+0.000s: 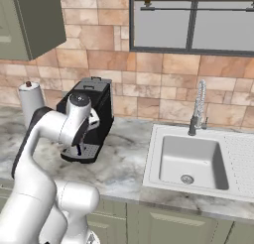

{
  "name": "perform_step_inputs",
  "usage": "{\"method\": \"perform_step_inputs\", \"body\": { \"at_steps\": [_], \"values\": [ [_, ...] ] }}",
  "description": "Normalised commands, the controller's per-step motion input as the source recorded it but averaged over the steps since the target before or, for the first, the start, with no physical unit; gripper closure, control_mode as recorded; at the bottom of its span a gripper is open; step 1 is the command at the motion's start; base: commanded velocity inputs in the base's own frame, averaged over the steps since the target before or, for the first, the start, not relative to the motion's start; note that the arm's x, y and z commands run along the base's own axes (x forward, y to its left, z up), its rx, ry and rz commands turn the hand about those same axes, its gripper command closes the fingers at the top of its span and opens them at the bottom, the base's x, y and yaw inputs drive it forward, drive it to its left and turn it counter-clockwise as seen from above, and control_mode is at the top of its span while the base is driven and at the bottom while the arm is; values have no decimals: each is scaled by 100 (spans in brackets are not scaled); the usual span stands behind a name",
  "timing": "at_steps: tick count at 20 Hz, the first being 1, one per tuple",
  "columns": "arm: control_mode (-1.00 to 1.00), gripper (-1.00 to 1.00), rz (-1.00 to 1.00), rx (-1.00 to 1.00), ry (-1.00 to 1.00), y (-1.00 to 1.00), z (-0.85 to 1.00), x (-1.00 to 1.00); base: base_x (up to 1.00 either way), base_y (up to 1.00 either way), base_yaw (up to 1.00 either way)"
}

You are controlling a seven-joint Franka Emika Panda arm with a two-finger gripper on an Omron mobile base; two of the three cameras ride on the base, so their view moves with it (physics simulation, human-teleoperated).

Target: Pick up the brewed coffee from the coffee machine and place it next to the breakfast plate on the dining counter.

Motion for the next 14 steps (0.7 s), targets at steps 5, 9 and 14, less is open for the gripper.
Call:
{"method": "perform_step_inputs", "body": {
  "at_steps": [5,9,14],
  "values": [
    [-100,-100,21,1,-3,12,-54,0,0,0,0],
    [-100,-100,10,2,0,3,-48,5,0,0,0],
    [-100,-100,8,7,-3,0,-25,6,0,0,0]
  ]
}}
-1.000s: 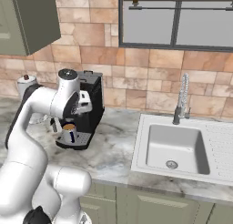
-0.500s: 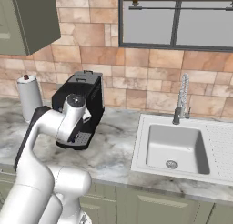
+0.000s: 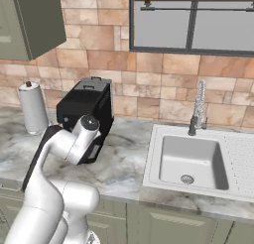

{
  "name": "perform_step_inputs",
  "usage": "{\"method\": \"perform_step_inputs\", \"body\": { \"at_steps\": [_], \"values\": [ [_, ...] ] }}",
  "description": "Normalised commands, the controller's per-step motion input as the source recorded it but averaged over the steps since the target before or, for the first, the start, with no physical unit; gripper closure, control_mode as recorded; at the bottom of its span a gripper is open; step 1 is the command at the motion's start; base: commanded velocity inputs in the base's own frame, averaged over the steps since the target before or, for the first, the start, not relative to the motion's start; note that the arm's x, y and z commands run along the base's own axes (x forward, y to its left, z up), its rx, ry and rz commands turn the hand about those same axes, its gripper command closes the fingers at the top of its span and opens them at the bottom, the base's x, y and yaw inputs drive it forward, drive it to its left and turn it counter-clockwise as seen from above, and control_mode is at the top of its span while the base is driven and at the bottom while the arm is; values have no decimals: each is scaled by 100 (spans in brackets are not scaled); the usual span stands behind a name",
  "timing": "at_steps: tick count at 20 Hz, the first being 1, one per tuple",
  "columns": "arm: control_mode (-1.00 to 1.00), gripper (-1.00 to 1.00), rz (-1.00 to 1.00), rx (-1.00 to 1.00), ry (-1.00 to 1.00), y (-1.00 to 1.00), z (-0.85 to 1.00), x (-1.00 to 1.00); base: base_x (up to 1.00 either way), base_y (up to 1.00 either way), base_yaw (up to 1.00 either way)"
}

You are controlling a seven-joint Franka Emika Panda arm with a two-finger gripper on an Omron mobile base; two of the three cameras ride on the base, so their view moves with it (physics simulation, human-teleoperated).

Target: Pick up the brewed coffee from the coffee machine and place it next to the breakfast plate on the dining counter.

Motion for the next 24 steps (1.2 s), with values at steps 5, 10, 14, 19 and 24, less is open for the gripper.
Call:
{"method": "perform_step_inputs", "body": {
  "at_steps": [5,10,14,19,24],
  "values": [
    [-100,-100,11,15,-11,0,-17,11,0,0,0],
    [-100,-100,14,17,-10,0,-32,13,0,0,0],
    [-100,-100,12,15,-1,4,-34,17,0,0,0],
    [-100,-100,9,12,0,18,-20,13,0,0,0],
    [-100,-100,1,5,1,18,-7,0,0,0,0]
  ]
}}
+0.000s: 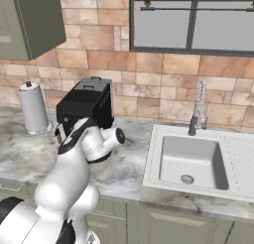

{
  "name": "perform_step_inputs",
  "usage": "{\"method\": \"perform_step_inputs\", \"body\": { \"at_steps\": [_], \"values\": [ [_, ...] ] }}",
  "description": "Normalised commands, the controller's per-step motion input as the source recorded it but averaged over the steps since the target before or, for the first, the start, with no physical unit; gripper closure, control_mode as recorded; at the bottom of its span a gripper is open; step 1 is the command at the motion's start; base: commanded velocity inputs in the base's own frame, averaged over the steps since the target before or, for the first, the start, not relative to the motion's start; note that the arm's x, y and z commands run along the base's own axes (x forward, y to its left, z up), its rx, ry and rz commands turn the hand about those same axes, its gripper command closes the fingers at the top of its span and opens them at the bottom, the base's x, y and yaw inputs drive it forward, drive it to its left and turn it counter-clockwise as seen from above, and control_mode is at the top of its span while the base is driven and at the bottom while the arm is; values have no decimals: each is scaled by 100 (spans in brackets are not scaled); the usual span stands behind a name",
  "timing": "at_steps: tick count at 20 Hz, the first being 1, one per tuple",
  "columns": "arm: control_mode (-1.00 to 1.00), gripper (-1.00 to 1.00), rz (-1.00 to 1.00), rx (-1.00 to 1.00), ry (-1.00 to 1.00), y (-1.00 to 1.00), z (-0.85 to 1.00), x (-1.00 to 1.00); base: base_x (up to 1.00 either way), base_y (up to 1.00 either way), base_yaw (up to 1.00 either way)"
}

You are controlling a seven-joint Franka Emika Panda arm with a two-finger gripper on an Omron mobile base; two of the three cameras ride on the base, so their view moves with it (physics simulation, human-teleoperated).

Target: Pick up the brewed coffee from the coffee machine and place it next to the breakfast plate on the dining counter.

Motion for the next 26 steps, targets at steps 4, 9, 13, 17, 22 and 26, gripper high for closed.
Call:
{"method": "perform_step_inputs", "body": {
  "at_steps": [4,9,13,17,22,26],
  "values": [
    [-100,-100,-1,0,0,0,-8,0,0,0,0],
    [-100,-100,-3,0,0,17,-25,1,0,0,0],
    [-100,-100,-5,0,0,19,-18,10,0,0,0],
    [-100,-100,-6,0,0,1,-14,17,0,0,0],
    [-100,-100,-7,0,0,0,-16,22,0,0,0],
    [-100,100,-6,0,0,0,-18,26,0,0,0]
  ]
}}
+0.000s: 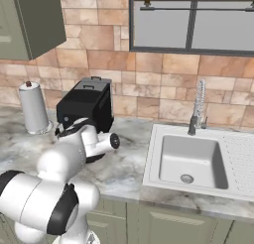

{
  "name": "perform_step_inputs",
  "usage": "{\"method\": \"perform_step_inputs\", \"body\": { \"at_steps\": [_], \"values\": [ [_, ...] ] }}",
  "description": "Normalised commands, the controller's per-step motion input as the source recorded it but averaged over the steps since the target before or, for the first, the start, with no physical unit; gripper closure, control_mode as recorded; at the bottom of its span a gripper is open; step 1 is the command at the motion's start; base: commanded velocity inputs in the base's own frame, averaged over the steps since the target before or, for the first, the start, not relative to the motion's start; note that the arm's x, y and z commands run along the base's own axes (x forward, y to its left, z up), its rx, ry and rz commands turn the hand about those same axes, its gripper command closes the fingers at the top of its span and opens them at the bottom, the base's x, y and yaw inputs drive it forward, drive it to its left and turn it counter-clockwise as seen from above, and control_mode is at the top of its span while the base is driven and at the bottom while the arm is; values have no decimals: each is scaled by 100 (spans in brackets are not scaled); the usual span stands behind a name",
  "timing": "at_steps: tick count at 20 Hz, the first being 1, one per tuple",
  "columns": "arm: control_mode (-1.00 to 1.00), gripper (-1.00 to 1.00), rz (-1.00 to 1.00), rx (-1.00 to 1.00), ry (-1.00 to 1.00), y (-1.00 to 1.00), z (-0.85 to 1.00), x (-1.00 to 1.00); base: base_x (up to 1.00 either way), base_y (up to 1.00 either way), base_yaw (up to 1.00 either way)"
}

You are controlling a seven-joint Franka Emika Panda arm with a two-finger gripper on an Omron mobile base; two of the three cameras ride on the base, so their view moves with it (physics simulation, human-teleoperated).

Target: Pick up the brewed coffee from the coffee machine and place it next to the breakfast plate on the dining counter.

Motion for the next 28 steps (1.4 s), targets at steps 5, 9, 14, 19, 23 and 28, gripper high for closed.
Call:
{"method": "perform_step_inputs", "body": {
  "at_steps": [5,9,14,19,23,28],
  "values": [
    [-100,100,-1,0,0,0,-2,10,0,0,0],
    [-100,100,0,0,0,-6,-1,0,0,0,0],
    [-100,100,0,1,0,-31,0,-10,0,0,0],
    [-100,100,11,0,0,-14,0,-58,0,0,0],
    [-100,100,21,0,-1,-15,25,-80,0,0,0],
    [-100,100,21,6,-15,-34,79,-76,0,0,0]
  ]
}}
